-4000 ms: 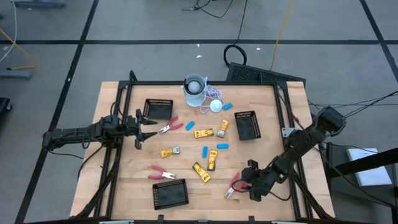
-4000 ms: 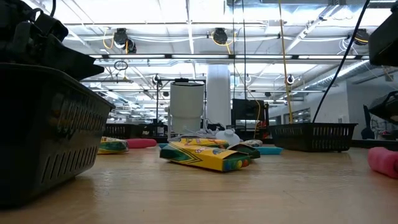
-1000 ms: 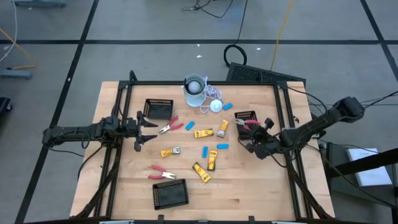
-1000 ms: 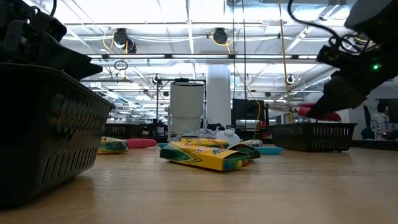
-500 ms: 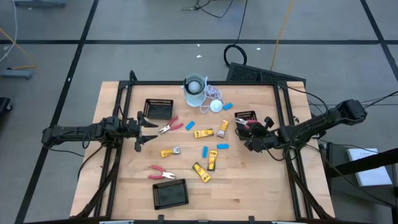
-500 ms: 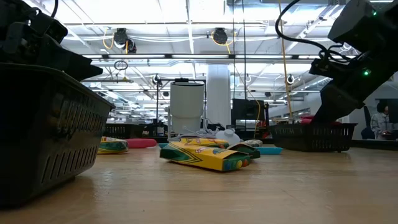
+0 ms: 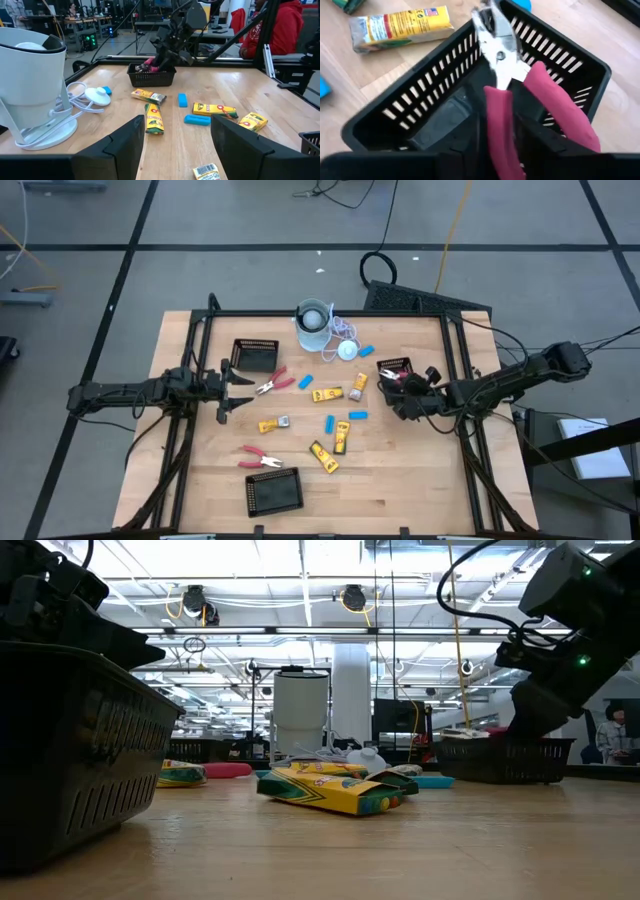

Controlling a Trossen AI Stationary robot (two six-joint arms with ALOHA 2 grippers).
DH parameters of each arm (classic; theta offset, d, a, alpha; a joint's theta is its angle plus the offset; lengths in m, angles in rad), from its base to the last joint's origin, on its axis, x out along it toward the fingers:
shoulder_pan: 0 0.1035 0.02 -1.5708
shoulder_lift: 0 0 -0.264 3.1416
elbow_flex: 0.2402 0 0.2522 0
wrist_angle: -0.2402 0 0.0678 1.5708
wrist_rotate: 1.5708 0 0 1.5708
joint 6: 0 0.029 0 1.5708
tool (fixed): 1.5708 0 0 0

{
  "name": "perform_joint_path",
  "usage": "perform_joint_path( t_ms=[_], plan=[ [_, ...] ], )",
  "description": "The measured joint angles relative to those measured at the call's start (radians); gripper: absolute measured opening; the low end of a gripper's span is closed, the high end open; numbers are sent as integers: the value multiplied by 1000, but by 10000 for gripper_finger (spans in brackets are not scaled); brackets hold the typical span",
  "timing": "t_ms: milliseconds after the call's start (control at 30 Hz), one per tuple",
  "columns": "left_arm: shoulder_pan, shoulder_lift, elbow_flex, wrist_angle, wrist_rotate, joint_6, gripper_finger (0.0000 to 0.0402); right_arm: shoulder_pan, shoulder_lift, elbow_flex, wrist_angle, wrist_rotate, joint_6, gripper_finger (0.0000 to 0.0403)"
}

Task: Pick & Place School Supplies
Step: Put the pink puncher into the right black bin, then put the blue eraser into the top black bin

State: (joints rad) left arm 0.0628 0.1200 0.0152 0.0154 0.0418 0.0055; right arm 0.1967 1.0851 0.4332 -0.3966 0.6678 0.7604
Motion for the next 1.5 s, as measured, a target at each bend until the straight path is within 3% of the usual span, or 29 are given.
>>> perform_joint_path(
  t_ms=[167,367,633,800,1000,1167,1300,1500],
  plan=[
    [0,0,0,0,0,0,230,0,0,0,1,3,13,155],
    [0,0,0,0,0,0,230,0,0,0,5,7,-2,159],
    [0,0,0,0,0,5,230,0,-59,0,146,-27,-215,164],
    [0,0,0,0,1,9,230,0,-132,1,297,-180,-401,159],
    [0,0,0,0,1,12,230,0,-134,1,464,-462,-566,142],
    [0,0,0,0,1,12,230,2,-56,1,708,-620,-611,134],
    [0,0,0,0,1,12,230,5,74,1,864,-640,-616,134],
    [0,0,0,0,1,12,230,-8,279,1,902,-643,-564,166]
  ],
)
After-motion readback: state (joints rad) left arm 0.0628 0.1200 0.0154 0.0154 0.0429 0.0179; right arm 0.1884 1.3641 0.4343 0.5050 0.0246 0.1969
